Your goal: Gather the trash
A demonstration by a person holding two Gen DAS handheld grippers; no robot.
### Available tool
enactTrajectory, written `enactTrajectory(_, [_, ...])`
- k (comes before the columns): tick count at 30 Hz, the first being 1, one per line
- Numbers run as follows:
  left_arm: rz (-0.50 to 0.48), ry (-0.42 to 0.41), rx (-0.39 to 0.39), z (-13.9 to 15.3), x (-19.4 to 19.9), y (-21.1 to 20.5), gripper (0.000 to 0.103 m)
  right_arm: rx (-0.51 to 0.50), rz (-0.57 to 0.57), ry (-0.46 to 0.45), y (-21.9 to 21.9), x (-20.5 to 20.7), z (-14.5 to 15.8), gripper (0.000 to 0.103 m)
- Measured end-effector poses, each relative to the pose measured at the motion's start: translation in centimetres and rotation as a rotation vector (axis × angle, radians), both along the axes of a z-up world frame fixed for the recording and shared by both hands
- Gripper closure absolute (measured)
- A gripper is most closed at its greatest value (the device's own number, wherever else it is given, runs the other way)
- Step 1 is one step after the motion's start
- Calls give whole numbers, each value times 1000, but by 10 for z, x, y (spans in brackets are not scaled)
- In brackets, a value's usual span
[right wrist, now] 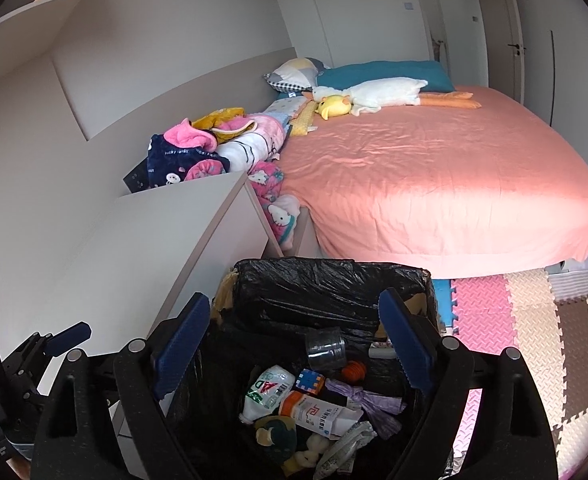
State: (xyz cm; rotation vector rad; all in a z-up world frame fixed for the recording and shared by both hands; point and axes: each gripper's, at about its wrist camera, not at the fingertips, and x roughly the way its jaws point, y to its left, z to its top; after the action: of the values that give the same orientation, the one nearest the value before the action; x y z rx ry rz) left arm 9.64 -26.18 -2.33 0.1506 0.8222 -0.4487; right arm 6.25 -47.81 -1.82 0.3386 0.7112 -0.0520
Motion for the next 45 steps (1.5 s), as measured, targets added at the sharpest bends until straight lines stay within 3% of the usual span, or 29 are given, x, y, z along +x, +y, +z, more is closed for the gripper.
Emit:
enactTrajectory(6, [3,19,-42,0,1,4,6,-1,0,2,1,0,0,17])
enactTrajectory(45, [-8,-3,-20,9,-5,2,6,-10,2,3,1,-5,0,17])
